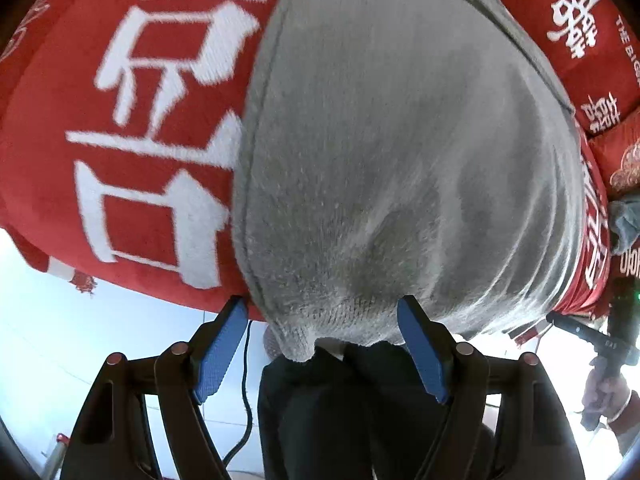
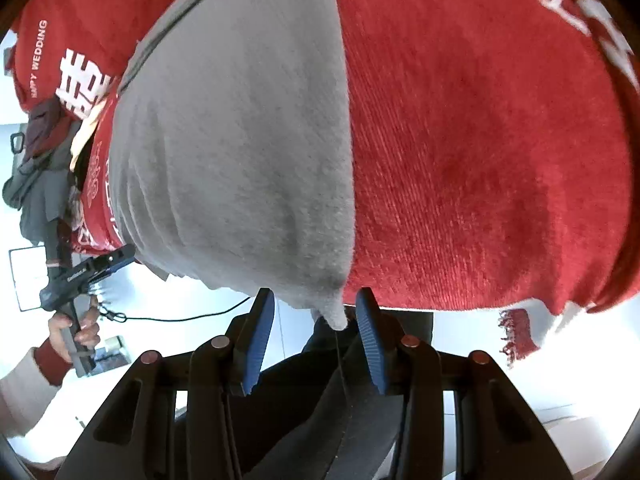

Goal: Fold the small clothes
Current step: 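Grasp the sweater hem with both grippers and lift it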

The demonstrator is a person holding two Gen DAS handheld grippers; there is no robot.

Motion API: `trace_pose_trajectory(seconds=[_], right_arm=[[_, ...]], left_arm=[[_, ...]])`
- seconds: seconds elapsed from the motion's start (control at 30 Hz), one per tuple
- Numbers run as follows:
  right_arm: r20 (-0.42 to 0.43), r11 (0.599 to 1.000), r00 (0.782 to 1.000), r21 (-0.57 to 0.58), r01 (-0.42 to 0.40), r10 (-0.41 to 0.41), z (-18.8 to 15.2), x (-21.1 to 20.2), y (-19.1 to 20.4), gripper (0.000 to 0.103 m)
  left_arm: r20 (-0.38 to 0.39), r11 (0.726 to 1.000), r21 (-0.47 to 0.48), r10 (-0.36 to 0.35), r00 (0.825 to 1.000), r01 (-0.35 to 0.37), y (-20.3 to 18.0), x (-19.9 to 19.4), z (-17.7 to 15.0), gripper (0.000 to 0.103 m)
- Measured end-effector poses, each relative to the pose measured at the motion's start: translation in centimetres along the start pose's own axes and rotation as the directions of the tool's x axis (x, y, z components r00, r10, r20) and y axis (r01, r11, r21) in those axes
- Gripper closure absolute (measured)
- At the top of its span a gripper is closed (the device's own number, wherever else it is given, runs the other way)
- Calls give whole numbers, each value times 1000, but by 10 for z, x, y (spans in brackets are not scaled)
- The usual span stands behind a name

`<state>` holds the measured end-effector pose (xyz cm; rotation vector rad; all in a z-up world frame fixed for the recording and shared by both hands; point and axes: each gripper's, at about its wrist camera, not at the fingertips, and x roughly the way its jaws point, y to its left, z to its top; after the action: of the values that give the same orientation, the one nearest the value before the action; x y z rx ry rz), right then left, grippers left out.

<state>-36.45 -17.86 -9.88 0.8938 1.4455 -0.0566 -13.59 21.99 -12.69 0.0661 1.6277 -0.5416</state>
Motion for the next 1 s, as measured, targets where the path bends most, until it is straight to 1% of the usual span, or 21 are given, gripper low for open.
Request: trace_pose_trajectory(seconds=[0.13, 0.17, 0.27, 0.3, 0.33, 0.5, 0.53, 0.57, 0.6, 0.63, 0.67, 0.7, 0.77, 0.8, 0.9, 0.97, 1.0], right_arm=[[-30, 998, 997, 14, -66, 66, 5, 18, -6, 56], [-41, 997, 996, 5, -83, 83, 5, 22, -5, 55], [-65, 994, 993, -29, -104, 102, 3, 32, 3, 55], [-70, 993, 991, -33, -116, 113, 3, 35, 5, 55], [-72, 991, 989, -33, -132, 129, 3, 37, 6, 55], [-76, 976, 974, -35, -216, 213, 8, 48, 16, 55], [-85, 974, 971, -22, -227, 224, 9, 53, 16, 55], [-90, 973, 969, -10, -232, 230, 10, 57, 19, 55], [-91, 971, 967, 7, -239, 238, 11, 59, 19, 55], [-86, 970, 966, 26, -242, 244, 11, 61, 21, 59], [-80, 967, 965, 55, -248, 251, 10, 61, 20, 82], [-68, 959, 960, 102, -264, 272, 9, 61, 17, 93], [-34, 936, 947, 172, -309, 319, 6, 59, 14, 93], [-19, 924, 939, 186, -334, 343, 4, 57, 15, 93], [22, 889, 910, 207, -408, 413, -1, 45, 24, 93], [58, 861, 884, 208, -464, 463, -2, 35, 32, 93], [84, 844, 868, 202, -496, 490, -1, 27, 38, 93]], left_arm=[[-13, 999, 37, -4, 1000, 4, -1, 10, -5, 25], [-13, 999, 38, -8, 1000, 8, -2, 11, -8, 25], [-25, 998, 16, -55, 998, 56, 0, 15, -12, 25], [-28, 996, 10, -85, 996, 85, 0, 17, -14, 25], [-23, 995, 16, -98, 995, 98, -4, 17, -15, 25], [-6, 995, 38, -93, 996, 93, -14, 17, -24, 25], [-2, 995, 35, -93, 996, 93, -14, 15, -23, 29], [2, 995, 30, -94, 996, 93, -15, 11, -24, 35], [1, 996, 26, -88, 996, 88, -16, 10, -25, 55], [-9, 996, 27, -89, 996, 89, -18, 11, -24, 83], [-36, 993, 39, -114, 993, 115, -19, 12, -25, 92], [-38, 991, 57, -118, 992, 120, -21, 10, -25, 92], [-43, 987, 96, -123, 992, 127, -27, 6, -20, 92], [-39, 984, 107, -141, 989, 144, -29, 0, -19, 92], [-3, 972, 99, -214, 977, 214, -32, -24, -14, 92], [20, 966, 96, -245, 969, 242, -33, -38, -9, 92], [37, 962, 95, -259, 965, 255, -34, -49, -6, 92]])
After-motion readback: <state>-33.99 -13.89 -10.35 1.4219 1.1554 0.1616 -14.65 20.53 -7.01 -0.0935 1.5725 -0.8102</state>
